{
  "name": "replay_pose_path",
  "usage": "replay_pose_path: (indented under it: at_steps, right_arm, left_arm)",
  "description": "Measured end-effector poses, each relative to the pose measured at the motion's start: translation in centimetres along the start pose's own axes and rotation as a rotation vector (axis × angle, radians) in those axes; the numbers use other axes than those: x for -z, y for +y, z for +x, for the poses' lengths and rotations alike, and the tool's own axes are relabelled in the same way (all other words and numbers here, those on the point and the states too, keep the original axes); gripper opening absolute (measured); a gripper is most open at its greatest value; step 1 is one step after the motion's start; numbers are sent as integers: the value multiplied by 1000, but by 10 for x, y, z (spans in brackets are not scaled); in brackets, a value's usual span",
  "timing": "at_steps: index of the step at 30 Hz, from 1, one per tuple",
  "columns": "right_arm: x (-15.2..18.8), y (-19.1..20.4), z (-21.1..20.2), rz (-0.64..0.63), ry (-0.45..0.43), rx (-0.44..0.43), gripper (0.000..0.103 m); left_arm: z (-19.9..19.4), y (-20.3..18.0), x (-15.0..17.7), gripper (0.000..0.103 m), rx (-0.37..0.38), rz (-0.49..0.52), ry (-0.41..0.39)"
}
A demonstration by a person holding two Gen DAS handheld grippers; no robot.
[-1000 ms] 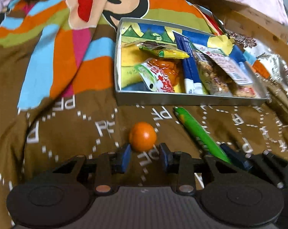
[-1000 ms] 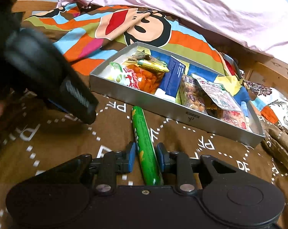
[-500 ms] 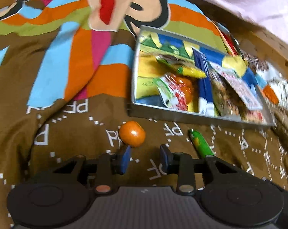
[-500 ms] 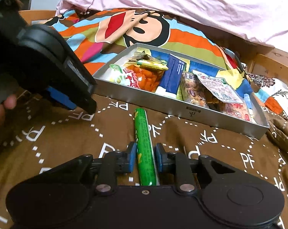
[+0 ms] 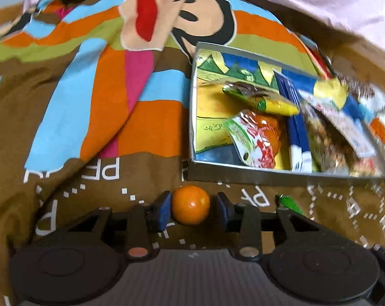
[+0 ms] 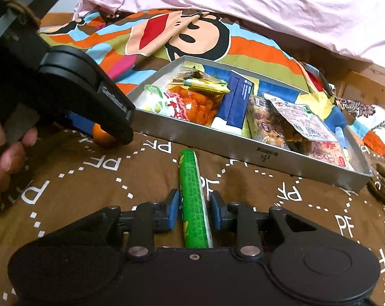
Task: Organize snacks
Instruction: 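Grasp the orange ball with the left tool while the right tool grasps the green stick, then lower the orange ball into the tray with the left tool while the right tool releases the green stick there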
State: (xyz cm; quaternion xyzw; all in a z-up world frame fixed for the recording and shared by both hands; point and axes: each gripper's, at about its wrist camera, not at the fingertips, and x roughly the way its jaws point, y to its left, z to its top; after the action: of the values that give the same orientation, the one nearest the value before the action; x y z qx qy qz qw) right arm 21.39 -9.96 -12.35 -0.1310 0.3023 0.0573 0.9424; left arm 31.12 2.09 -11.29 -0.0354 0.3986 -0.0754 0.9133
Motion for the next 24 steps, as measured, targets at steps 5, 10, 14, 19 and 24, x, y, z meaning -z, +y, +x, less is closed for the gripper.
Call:
replay_pose_path:
  at_steps: [5, 10, 14, 19, 24]
  right_arm:
    - [3, 20, -8, -132, -4, 55, 20]
    - [13, 23, -33, -206, 9, 74, 20]
    - [22, 29, -53, -286, 19, 115, 19]
    - [37, 44, -77, -454, -8, 208, 19]
    - [43, 42, -98, -508, -51, 280, 19]
  left_arm:
    - [-11, -10, 11, 35, -7, 37, 1]
    - [-37, -22, 24, 34, 9, 84, 31]
    - [-57, -36, 35, 33, 47, 115, 32]
    - [-85, -44, 42, 33, 105, 95, 12]
    - [-106, -47, 44, 33, 123, 97, -25]
